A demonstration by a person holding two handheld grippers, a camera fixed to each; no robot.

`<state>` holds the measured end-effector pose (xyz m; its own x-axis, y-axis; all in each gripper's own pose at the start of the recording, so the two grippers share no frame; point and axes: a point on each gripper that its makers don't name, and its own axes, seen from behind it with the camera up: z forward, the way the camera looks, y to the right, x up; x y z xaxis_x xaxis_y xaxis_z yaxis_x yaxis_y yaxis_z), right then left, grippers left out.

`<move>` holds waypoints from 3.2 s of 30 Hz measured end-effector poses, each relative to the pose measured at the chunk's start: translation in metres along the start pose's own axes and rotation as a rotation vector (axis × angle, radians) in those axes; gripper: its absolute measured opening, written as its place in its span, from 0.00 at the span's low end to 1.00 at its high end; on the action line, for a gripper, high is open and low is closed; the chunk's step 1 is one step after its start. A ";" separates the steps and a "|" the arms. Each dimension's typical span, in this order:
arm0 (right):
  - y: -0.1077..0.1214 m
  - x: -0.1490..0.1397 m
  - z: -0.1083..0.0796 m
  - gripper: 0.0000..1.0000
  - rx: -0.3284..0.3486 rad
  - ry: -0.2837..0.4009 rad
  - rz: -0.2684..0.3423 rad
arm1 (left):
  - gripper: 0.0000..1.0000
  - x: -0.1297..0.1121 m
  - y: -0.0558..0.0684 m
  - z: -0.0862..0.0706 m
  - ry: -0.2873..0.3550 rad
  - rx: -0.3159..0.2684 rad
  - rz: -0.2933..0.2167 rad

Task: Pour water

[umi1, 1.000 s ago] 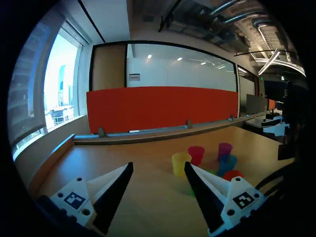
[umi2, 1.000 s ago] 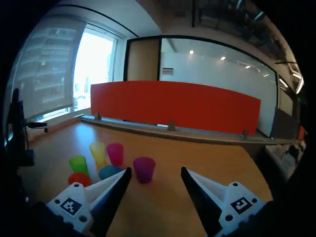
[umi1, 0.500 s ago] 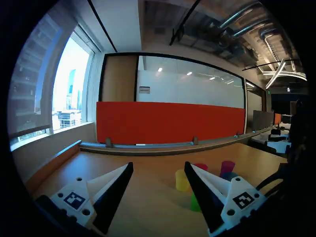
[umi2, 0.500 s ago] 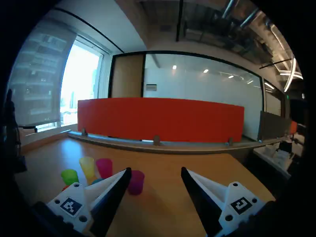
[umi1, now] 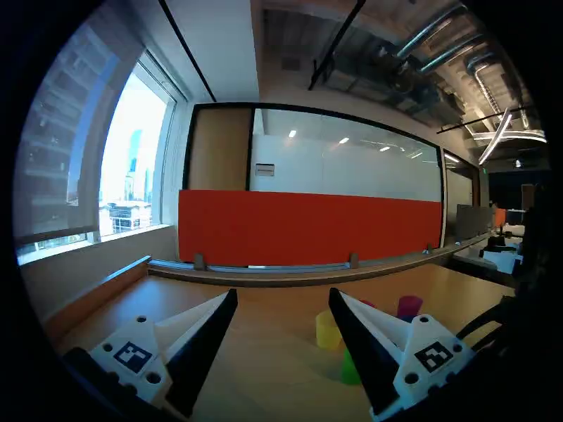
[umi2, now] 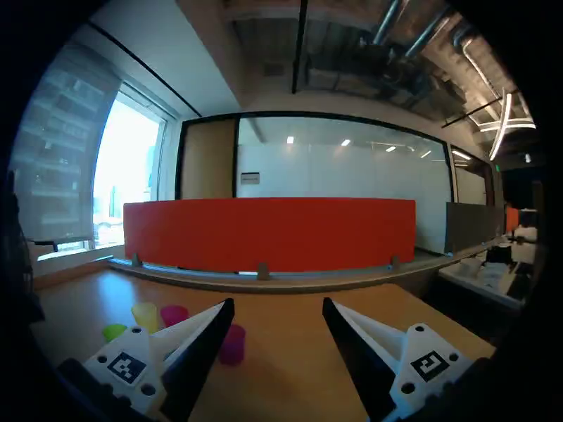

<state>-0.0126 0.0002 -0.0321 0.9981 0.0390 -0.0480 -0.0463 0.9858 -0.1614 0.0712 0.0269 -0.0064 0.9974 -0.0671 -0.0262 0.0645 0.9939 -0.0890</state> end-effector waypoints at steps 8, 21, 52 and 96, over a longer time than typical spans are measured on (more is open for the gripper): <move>0.004 0.002 -0.002 0.97 -0.024 0.003 0.006 | 0.96 0.000 -0.002 0.000 0.021 0.021 0.009; 0.016 -0.008 0.000 0.97 -0.072 -0.025 0.010 | 0.96 -0.019 -0.007 0.000 0.053 0.072 0.013; 0.025 -0.028 0.001 0.97 -0.147 -0.081 -0.015 | 0.96 -0.095 -0.030 -0.010 0.031 0.132 0.026; 0.017 -0.022 0.000 0.97 -0.135 -0.072 -0.015 | 0.96 -0.118 -0.032 -0.006 -0.001 0.131 0.047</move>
<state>-0.0351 0.0159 -0.0334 0.9989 0.0404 0.0257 -0.0311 0.9555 -0.2932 -0.0488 0.0030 -0.0065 0.9995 -0.0198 -0.0261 0.0209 0.9988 0.0433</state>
